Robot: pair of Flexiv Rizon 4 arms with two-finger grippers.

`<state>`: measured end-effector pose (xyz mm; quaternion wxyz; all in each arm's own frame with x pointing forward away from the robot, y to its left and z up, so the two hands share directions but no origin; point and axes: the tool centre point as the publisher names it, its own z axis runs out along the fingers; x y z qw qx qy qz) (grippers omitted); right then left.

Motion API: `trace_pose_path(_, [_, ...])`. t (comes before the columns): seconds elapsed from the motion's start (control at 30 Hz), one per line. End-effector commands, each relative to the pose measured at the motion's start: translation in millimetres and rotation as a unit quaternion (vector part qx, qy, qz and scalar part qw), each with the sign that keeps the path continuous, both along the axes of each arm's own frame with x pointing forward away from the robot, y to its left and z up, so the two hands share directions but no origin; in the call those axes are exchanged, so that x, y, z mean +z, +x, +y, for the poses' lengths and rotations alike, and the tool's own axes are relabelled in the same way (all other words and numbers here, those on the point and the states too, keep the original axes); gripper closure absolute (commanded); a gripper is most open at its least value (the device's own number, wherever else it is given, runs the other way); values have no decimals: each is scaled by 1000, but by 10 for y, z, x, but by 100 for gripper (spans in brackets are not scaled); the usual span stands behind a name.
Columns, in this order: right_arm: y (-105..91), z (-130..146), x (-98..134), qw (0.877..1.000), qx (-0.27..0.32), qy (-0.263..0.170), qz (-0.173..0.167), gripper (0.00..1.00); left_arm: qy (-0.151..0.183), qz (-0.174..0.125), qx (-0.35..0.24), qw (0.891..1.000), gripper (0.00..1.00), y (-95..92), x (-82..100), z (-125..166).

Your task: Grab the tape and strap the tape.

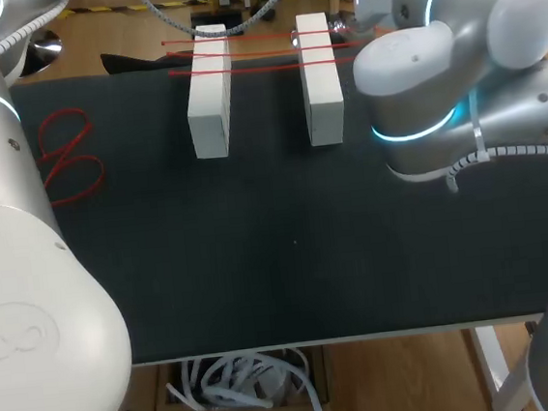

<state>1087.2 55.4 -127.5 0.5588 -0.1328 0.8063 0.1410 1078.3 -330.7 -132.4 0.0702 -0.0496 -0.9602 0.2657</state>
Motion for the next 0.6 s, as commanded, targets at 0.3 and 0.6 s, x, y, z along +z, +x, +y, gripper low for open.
trace_pose_path(0.3, [-9, 10, 9, 1000, 18, -2, 13, 100, 1, 0, -1, 1000, 100, 1, 12, -12])
trace_pose_path(0.6, [-26, 33, -8, 1000, 23, -1, 18, 100, 1, 0, -1, 1000, 100, 1, 12, -12])
